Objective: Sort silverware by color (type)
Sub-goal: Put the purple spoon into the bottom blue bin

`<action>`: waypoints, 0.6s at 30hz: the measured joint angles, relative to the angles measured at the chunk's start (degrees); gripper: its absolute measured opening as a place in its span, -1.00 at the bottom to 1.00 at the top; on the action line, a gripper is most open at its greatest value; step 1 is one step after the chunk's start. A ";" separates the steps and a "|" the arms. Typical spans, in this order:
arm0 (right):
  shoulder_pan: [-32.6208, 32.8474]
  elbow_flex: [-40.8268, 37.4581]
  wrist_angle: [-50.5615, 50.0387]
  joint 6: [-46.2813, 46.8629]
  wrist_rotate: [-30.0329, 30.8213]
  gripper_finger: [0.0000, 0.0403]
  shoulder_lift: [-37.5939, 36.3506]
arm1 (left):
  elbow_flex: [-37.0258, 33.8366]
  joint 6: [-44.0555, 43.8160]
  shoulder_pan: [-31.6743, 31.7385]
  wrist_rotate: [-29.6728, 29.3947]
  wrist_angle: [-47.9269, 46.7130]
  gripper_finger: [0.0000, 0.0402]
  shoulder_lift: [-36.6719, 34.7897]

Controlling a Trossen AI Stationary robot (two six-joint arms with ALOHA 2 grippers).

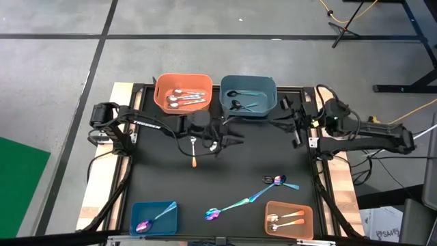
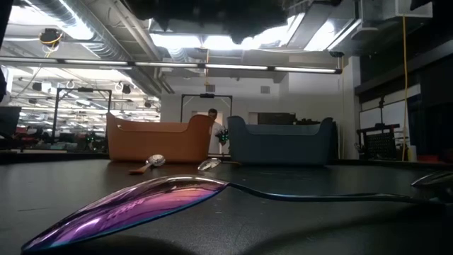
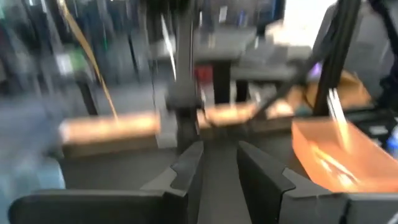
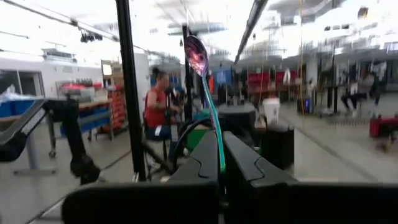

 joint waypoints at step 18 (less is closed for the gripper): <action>0.11 0.01 -25.33 1.97 6.20 -1.00 -4.51 | -0.02 -14.04 -4.37 12.43 -38.25 -0.60 -7.96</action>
